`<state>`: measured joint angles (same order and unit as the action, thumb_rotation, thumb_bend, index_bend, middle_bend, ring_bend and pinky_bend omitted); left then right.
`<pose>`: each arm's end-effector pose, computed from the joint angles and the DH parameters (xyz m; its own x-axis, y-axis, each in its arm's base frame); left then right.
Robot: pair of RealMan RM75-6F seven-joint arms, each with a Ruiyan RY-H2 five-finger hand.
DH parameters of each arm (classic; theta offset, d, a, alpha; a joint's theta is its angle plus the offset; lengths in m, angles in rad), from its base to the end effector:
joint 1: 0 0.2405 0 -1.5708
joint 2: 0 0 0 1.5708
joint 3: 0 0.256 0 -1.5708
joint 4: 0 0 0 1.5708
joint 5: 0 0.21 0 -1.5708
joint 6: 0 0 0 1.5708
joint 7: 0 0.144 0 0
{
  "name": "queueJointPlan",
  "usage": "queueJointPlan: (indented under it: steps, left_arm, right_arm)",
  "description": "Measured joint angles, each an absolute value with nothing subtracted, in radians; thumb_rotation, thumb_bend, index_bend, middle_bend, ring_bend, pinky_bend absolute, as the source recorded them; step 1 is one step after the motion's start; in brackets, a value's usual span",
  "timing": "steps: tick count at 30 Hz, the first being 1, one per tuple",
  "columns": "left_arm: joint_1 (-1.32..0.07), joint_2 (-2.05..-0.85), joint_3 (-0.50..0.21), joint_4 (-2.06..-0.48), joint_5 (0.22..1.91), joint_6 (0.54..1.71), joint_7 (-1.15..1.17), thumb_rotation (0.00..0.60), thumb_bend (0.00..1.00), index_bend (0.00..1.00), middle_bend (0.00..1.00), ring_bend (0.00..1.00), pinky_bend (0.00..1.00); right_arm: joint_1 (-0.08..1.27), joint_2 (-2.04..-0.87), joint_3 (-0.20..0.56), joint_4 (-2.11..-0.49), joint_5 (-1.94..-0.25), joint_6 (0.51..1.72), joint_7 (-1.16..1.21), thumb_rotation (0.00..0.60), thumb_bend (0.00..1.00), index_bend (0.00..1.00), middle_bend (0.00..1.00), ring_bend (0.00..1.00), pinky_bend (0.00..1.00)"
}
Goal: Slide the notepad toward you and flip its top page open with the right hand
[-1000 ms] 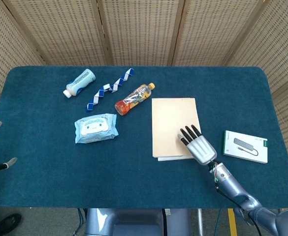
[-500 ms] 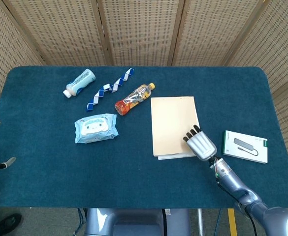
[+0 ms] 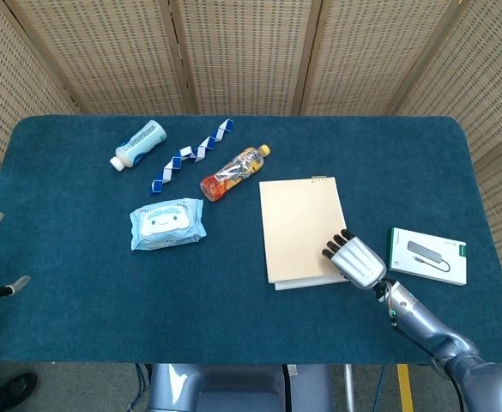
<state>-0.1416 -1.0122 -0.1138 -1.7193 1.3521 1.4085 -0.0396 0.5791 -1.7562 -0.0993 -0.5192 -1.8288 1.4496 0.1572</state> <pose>-0.3027 0.2094 0.1892 0.3334 -0.0086 0.9428 0.9408 0.0688 -0.3320 -0.2664 -0.3214 0.0055 0.6792 0.1893 0.7092 -0.4470 -0.6597 0.6042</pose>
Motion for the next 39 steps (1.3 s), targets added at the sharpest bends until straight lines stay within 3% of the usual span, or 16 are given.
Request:
queueJointPlan:
  steps: [5, 18, 26, 39]
  left_arm:
    - [-0.14, -1.013, -0.112, -1.721, 1.355, 1.411, -0.036, 0.6, 0.0, 0.0, 0.0, 0.0, 0.0]
    - [-0.132, -1.009, -0.108, -1.726, 1.365, 1.422, -0.049, 0.6, 0.0, 0.0, 0.0, 0.0, 0.0]
    - [-0.132, -1.01, -0.106, -1.728, 1.368, 1.422, -0.046, 0.6, 0.0, 0.0, 0.0, 0.0, 0.0]
    - [-0.134, -1.015, -0.106, -1.733, 1.366, 1.42, -0.032, 0.6, 0.0, 0.0, 0.0, 0.0, 0.0]
  right_arm:
    - [0.556, -1.71, -0.143, -0.551, -1.872, 1.536, 0.178, 0.6, 0.52, 0.62, 0.57, 0.49, 0.46]
    - [0.472, -1.579, -0.273, -0.691, -1.994, 1.707, 0.178, 0.6, 0.52, 0.62, 0.58, 0.49, 0.46]
    - [0.435, -1.513, -0.327, -0.767, -2.044, 1.75, 0.197, 0.6, 0.52, 0.63, 0.58, 0.5, 0.46]
    - [0.431, -1.447, -0.352, -0.908, -2.1, 1.779, 0.178, 0.6, 0.52, 0.63, 0.58, 0.5, 0.46]
